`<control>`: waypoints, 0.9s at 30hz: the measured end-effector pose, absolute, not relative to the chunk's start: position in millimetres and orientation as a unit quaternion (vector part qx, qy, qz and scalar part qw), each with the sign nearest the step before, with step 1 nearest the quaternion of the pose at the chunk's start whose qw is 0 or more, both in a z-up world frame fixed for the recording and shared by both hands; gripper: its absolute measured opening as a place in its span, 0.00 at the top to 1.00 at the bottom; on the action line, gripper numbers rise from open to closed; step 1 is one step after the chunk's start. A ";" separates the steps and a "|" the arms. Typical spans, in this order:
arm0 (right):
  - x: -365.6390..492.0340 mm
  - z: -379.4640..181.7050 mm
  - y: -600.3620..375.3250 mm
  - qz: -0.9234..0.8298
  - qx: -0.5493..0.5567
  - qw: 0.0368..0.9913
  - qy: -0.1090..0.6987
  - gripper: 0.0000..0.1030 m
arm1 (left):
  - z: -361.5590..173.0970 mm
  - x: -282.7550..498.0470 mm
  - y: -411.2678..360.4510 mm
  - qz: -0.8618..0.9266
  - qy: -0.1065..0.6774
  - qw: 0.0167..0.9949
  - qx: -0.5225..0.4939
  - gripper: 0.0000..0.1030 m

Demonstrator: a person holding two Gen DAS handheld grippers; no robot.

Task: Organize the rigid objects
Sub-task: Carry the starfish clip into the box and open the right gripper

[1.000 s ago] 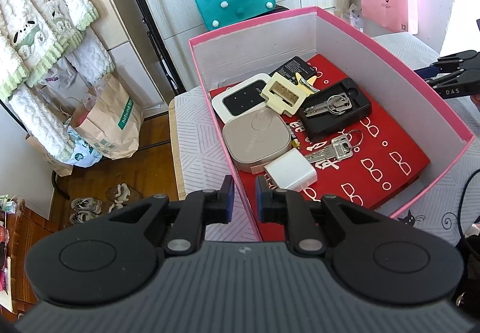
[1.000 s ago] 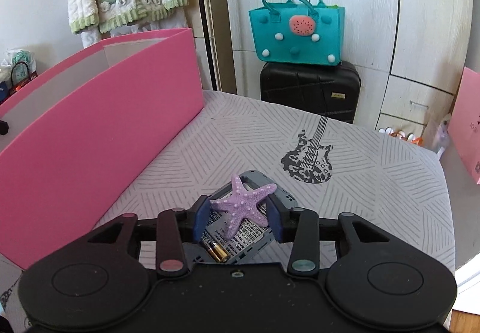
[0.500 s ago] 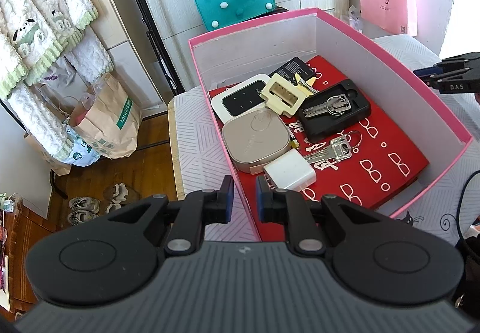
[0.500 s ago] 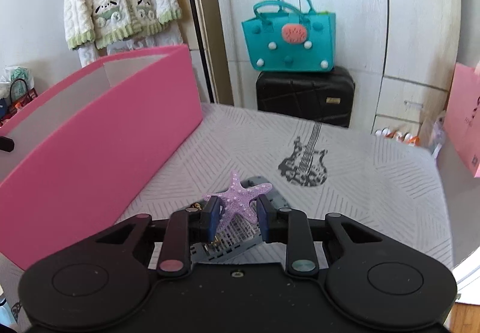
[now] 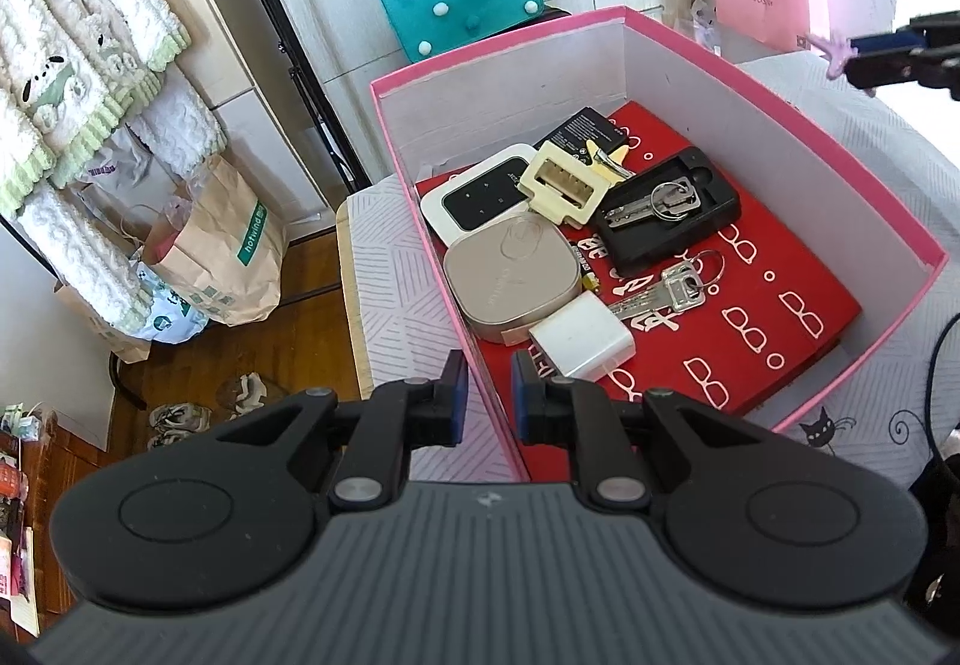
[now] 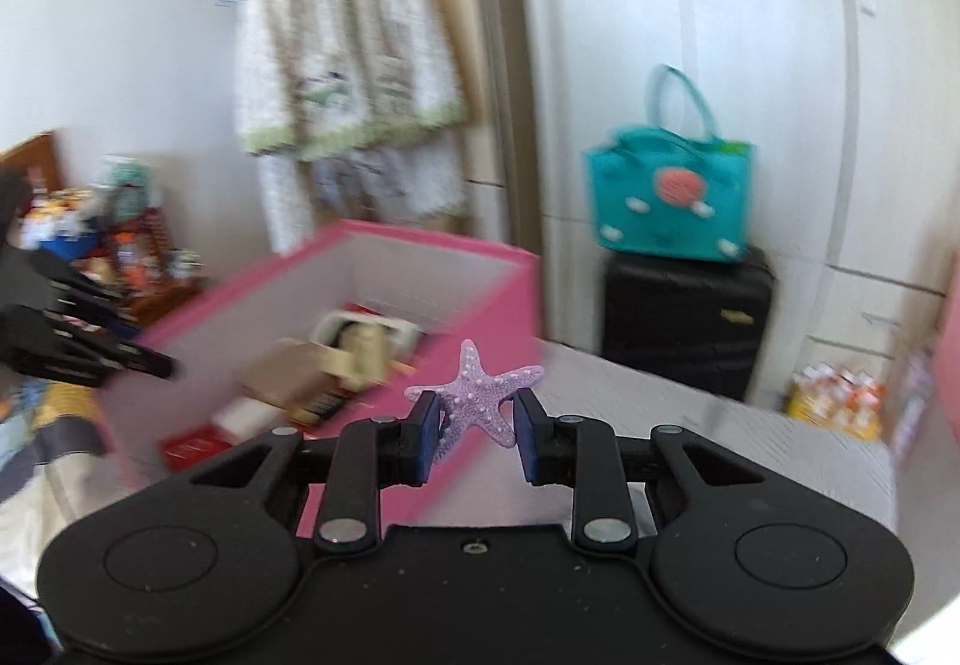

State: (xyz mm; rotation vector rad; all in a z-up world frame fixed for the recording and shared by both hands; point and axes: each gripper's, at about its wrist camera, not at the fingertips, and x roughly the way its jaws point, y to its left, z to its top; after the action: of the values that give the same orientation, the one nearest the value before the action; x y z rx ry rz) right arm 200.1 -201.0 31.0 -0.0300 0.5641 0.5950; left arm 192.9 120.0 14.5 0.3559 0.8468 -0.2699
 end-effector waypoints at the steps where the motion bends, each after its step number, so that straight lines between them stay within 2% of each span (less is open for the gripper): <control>1: 198.5 36.5 -193.1 0.311 -0.015 0.910 0.274 0.70 | 14.5 193.0 119.6 -0.130 0.407 0.888 0.171 0.87; 7: 207.5 42.6 -141.6 0.398 -0.026 0.862 0.313 0.70 | 15.4 193.2 124.0 -0.131 0.408 0.889 0.160 0.87; 17: 229.4 7.3 -69.3 0.420 -0.107 0.812 0.391 0.69 | 15.8 193.0 126.0 -0.133 0.409 0.889 0.156 0.87; 27: 232.9 18.4 -101.8 0.393 -0.050 0.846 0.357 0.69 | 16.7 191.2 128.4 -0.137 0.404 0.891 0.153 0.87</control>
State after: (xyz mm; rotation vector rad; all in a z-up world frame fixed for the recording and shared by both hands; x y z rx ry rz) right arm 232.9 -101.8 18.4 -0.1059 0.7525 0.8283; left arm 191.2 128.3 16.7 0.3181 0.8392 -0.2849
